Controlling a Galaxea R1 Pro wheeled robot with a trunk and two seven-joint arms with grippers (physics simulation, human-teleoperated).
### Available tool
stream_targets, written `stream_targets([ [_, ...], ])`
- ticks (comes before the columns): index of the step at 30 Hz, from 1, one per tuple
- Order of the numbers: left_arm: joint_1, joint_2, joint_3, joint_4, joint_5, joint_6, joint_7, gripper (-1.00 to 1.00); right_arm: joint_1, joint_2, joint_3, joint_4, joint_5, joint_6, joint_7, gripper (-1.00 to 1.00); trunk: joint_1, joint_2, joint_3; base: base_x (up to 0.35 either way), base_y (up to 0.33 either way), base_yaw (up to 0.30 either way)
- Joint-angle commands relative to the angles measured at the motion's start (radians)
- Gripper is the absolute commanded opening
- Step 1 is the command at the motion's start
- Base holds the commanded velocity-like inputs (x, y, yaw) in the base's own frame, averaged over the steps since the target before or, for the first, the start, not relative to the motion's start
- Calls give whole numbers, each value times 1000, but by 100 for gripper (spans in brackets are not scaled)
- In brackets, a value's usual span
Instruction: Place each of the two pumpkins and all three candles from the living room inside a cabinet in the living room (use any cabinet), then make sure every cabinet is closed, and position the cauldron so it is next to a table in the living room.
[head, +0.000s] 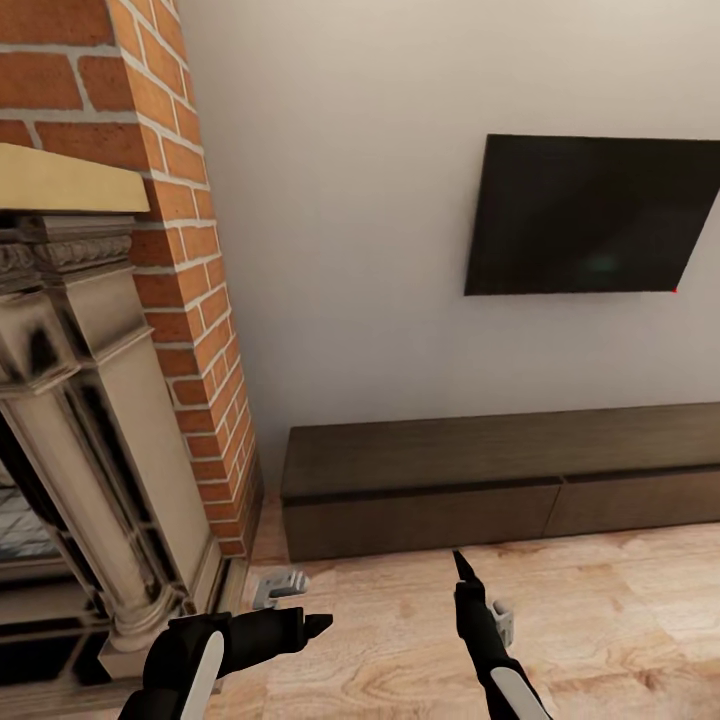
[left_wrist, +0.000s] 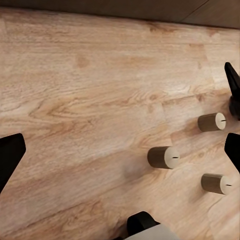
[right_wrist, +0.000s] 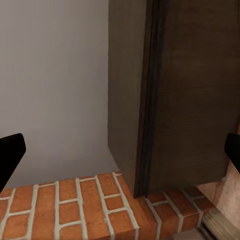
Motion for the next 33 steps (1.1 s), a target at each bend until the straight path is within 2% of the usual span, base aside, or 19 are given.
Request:
stream_targets([
  [1,-1,0,1,-1,9,7,3,100,-1,1,-2,1,-9,1,5,100,4,-8,-4,0,0,0],
  [33,-1,0,1,-1,9,7,-5,100,-1,1,1,6,-10,-2,6,100,127,-232,-104,0,0,0],
])
